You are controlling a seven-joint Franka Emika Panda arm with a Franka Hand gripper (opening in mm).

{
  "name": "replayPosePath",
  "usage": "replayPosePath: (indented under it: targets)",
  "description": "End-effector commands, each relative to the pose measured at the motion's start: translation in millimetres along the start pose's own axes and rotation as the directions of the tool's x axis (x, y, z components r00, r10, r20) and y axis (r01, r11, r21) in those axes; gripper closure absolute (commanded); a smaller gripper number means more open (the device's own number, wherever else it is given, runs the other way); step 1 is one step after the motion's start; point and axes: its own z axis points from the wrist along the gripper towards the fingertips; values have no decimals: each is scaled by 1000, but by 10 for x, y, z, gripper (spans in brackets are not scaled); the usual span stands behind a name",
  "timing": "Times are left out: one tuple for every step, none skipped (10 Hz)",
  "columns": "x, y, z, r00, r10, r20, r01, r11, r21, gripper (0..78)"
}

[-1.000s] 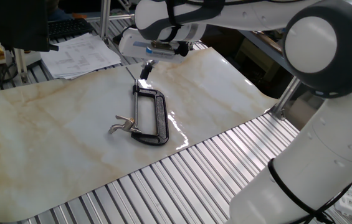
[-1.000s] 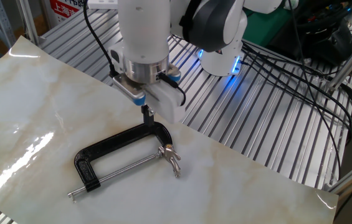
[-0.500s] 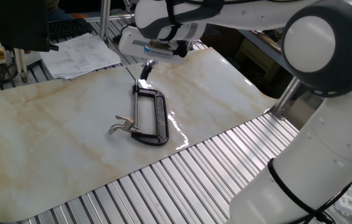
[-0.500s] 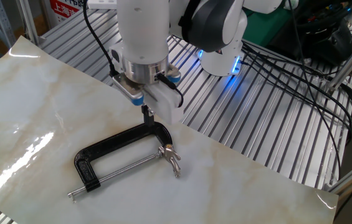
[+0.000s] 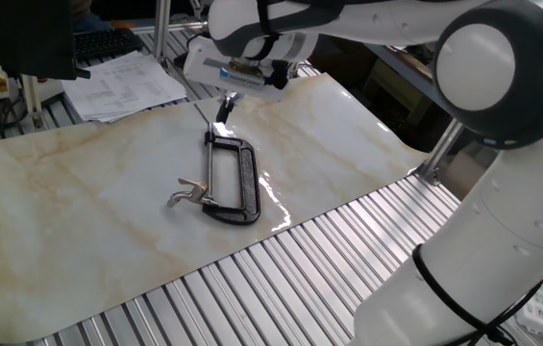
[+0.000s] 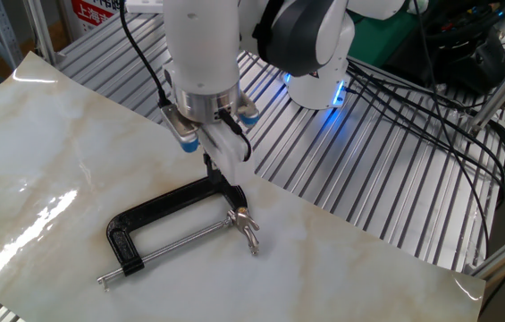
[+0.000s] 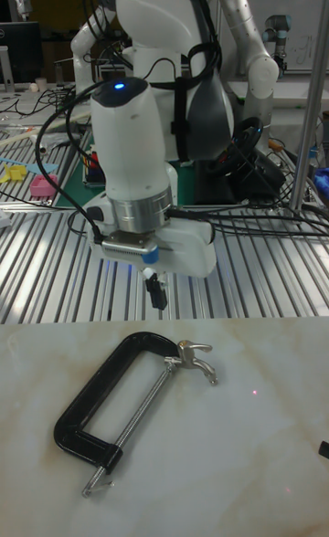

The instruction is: Turn on the water tap

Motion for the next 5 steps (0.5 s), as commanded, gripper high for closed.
replayPosePath:
  targets:
    - [-17, 108, 112, 1000, 19, 9, -19, 1000, -3, 776]
    - [-19, 122, 130, 1000, 21, 10, -21, 1000, -3, 776]
    - [-31, 194, 239, 999, 29, 14, -29, 1000, -2, 776]
    - [-37, 241, 318, 999, 40, 18, -40, 999, -2, 776]
    - [-38, 269, 376, 999, 45, 19, -45, 999, -3, 776]
